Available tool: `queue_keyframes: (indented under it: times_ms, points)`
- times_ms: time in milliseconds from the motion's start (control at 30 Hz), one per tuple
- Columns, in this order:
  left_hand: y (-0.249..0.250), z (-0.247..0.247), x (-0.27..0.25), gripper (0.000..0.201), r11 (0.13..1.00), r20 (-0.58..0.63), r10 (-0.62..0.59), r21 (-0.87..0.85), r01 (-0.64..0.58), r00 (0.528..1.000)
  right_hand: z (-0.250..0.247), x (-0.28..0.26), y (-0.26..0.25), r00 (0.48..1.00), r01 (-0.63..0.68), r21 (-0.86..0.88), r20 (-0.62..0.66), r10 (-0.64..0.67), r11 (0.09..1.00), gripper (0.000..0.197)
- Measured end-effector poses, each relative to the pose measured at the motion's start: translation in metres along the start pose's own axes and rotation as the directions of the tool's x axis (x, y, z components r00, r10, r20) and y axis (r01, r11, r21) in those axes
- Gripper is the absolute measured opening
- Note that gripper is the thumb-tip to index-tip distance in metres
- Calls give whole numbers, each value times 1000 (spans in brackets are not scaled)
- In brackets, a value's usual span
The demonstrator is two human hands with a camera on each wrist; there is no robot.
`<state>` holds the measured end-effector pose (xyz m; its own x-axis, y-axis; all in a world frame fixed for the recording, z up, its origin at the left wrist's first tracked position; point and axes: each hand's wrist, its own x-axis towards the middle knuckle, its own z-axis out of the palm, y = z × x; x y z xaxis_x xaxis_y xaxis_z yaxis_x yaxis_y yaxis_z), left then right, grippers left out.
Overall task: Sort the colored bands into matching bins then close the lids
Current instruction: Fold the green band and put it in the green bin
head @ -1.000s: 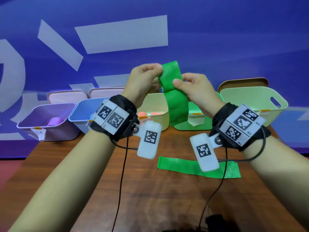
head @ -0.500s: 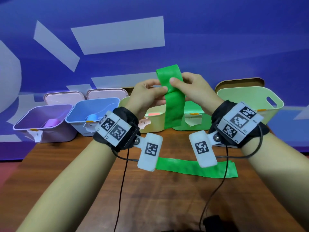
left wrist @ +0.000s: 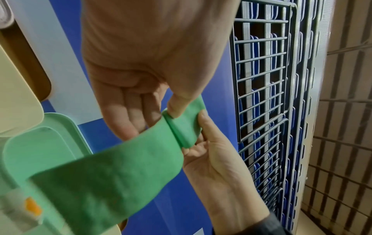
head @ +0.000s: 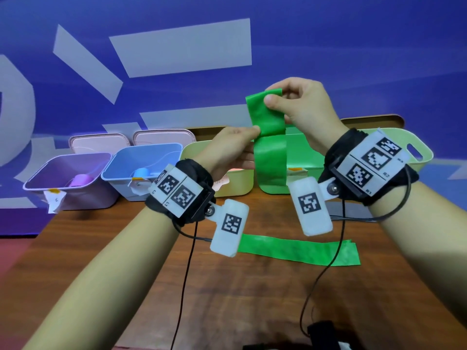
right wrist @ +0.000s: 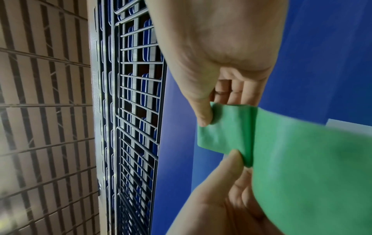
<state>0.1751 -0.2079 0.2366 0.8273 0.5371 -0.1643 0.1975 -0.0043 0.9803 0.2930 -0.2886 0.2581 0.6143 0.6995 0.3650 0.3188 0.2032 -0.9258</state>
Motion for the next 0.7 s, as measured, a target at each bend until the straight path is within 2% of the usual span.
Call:
queue_keyframes:
  times_ms: [167, 300, 400, 467, 600, 667, 700]
  points:
    - [2, -3, 3, 24, 966, 24, -31, -258, 36, 999, -5, -13, 3, 993, 103, -98, 74, -96, 990, 23]
    - [10, -8, 1, 28, 869, 51, -89, -484, 103, 995, -6, -23, 4, 980, 143, -161, 163, -116, 977, 17]
    - [11, -13, 3, 26, 811, 24, -114, -575, 107, 993, -5, -28, 8, 970, 154, -203, 216, -109, 967, 21]
    - [10, -14, 5, 24, 824, -30, -125, -560, 87, 992, -5, -29, 11, 961, 180, -248, 250, -117, 952, 19]
    - [9, -13, 5, 18, 921, -155, -64, -390, -1, 986, -6, -33, 18, 948, 220, -291, 288, -134, 931, 20]
    - [7, -15, 5, 25, 948, -236, 2, -308, -76, 972, -5, -33, 21, 959, 233, -290, 228, -170, 928, 18]
    - [6, -17, 6, 26, 956, -264, 38, -271, -112, 964, -3, -31, 21, 973, 193, -283, 176, -147, 939, 19]
